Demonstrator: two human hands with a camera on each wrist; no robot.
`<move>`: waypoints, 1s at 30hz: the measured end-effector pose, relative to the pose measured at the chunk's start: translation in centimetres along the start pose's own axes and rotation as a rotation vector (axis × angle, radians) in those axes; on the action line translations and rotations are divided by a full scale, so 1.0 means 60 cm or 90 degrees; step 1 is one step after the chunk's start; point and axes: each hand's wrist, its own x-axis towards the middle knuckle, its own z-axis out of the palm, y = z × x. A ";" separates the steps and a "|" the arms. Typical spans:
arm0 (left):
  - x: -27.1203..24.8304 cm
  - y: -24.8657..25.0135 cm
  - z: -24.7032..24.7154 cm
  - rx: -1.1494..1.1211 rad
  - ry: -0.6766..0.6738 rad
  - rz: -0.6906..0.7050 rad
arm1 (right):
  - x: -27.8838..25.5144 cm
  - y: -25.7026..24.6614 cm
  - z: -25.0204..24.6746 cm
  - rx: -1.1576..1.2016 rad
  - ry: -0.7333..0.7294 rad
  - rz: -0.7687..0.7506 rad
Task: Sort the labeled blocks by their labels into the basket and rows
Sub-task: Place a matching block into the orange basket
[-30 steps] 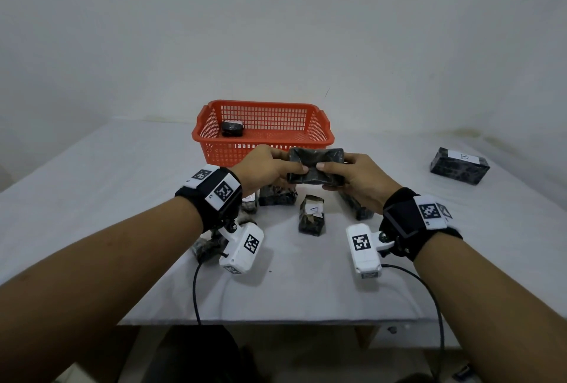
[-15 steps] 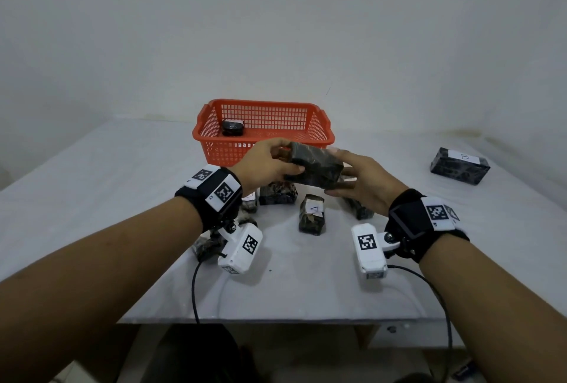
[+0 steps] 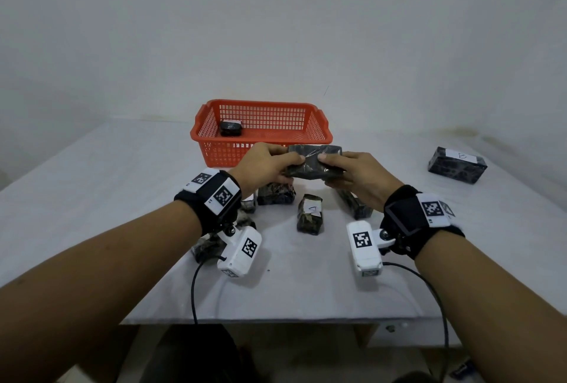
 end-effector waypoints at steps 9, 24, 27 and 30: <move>-0.006 -0.002 -0.002 0.026 -0.002 0.034 | -0.002 0.003 0.000 -0.005 -0.018 -0.042; -0.008 -0.008 -0.009 0.076 -0.013 0.071 | 0.000 0.012 -0.010 -0.065 0.022 -0.075; -0.009 -0.009 -0.011 0.076 -0.026 0.073 | -0.002 0.012 -0.012 -0.081 0.038 -0.091; -0.010 -0.009 -0.013 0.081 -0.015 0.084 | -0.005 0.009 -0.011 -0.073 0.023 -0.085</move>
